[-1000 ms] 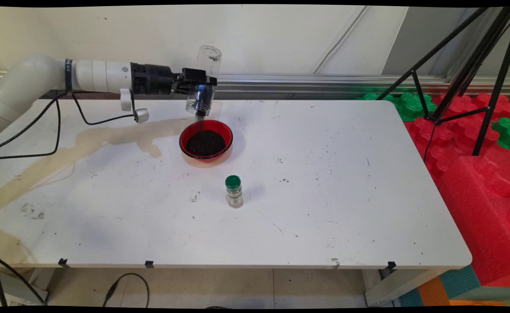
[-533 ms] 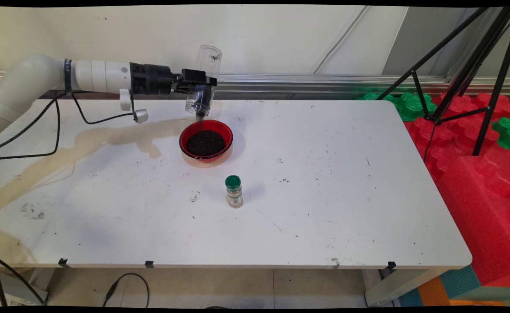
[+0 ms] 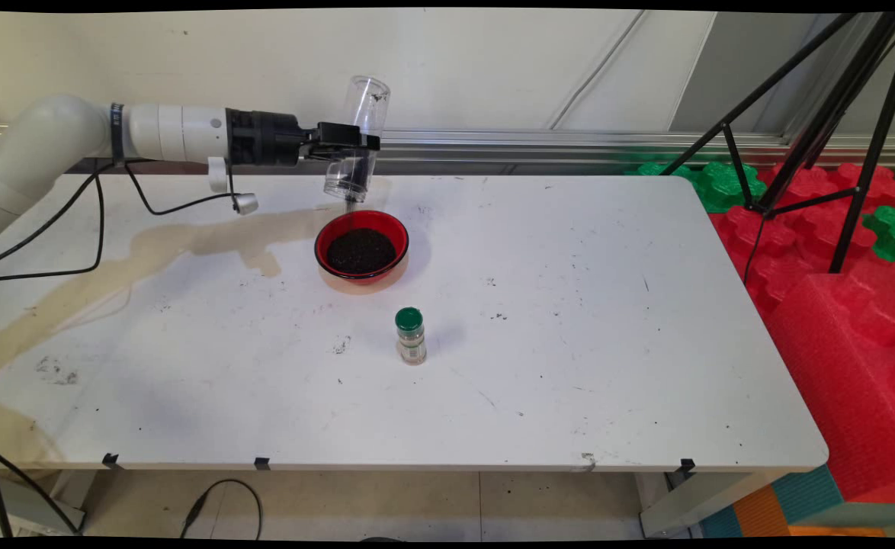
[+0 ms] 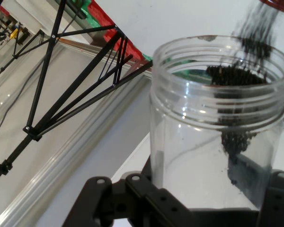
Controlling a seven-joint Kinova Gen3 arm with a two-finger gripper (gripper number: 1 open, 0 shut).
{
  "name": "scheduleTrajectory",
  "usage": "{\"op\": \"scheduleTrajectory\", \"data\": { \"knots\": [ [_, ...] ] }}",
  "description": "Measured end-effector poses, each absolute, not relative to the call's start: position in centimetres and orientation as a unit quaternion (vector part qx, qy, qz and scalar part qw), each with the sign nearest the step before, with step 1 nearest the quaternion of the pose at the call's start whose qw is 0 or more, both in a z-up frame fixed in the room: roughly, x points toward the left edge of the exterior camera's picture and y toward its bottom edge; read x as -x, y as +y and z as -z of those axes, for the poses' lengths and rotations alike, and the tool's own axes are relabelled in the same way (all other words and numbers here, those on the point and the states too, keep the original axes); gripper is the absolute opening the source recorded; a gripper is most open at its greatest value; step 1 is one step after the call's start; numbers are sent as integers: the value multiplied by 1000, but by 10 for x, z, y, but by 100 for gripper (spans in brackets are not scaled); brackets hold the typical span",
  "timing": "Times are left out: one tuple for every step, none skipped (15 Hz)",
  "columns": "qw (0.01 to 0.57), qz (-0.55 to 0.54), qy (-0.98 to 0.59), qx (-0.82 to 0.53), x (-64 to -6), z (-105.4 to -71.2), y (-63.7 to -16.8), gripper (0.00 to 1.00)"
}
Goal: Pour the black seasoning powder in the red bowl
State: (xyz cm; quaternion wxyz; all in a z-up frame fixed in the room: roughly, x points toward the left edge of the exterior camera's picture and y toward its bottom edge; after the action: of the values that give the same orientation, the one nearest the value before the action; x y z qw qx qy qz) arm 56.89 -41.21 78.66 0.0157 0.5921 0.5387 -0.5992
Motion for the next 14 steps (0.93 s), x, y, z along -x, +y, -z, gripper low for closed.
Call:
{"op": "scheduleTrajectory", "data": {
  "knots": [
    [19, 600, 535, -595, -569, -787, -412, 0],
    [21, 601, 531, -597, -569, -788, -411, 0],
    [24, 602, 527, -600, -569, -788, -411, 0],
    [26, 602, 524, -602, -569, -788, -410, 0],
    [28, 603, 521, -604, -569, -789, -410, 0],
    [30, 603, 519, -605, -569, -789, -409, 0],
    [32, 604, 515, -607, -569, -790, -409, 0],
    [34, 605, 512, -609, -569, -790, -408, 0],
    [37, 606, 507, -612, -569, -791, -407, 0],
    [39, 607, 503, -614, -569, -791, -407, 0],
    [42, 608, 499, -616, -569, -792, -406, 0],
    [45, 608, 495, -619, -569, -792, -405, 0],
    [47, 609, 492, -621, -569, -793, -404, 0],
    [48, 609, 489, -622, -569, -793, -404, 0]
  ]
}}
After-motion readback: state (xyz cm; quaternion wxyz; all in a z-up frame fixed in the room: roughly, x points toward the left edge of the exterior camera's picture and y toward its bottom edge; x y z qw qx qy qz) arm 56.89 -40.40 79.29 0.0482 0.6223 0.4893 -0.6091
